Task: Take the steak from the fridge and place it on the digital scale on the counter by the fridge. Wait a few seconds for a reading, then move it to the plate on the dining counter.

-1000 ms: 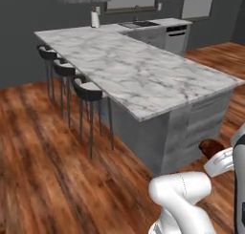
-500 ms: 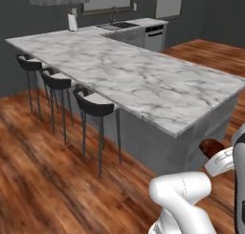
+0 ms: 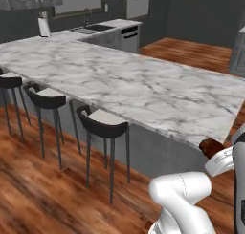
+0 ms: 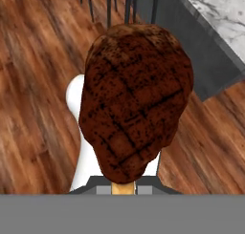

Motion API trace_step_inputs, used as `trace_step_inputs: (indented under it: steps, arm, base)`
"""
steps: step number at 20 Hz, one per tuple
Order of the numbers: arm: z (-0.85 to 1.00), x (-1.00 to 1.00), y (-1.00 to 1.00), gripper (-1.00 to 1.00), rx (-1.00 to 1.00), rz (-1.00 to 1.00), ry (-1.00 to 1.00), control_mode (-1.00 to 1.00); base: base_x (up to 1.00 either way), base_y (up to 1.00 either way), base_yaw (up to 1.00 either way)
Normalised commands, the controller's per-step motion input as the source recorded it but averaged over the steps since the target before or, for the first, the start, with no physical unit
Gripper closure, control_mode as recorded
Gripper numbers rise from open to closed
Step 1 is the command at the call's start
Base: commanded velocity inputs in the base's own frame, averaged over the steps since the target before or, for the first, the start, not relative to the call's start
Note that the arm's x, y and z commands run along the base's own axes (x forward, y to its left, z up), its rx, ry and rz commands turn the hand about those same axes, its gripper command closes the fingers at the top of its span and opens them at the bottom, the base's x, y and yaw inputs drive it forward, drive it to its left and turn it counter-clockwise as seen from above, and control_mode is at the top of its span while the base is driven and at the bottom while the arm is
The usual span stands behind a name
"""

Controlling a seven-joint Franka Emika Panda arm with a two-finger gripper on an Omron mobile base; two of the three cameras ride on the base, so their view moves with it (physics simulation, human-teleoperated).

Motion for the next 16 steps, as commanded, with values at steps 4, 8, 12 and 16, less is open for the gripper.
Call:
trace_step_inputs:
  steps: [4, 8, 12, 16]
  arm:
    - [0.00, 0.00, 0.00, 1.00, 0.00, 0.00, 0.00, 1.00]
    - [0.00, 0.00, 0.00, 1.00, 0.00, 0.00, 0.00, 1.00]
    - [0.00, 0.00, 0.00, 1.00, 0.00, 0.00, 0.00, 1.00]
    - [0.00, 0.00, 0.00, 1.00, 0.00, 0.00, 0.00, 1.00]
  base:
    - [0.74, 1.00, -0.44]
    - [0.57, 1.00, -0.51]
    - [0.35, 1.00, -0.57]
    - [0.35, 0.94, -0.64]
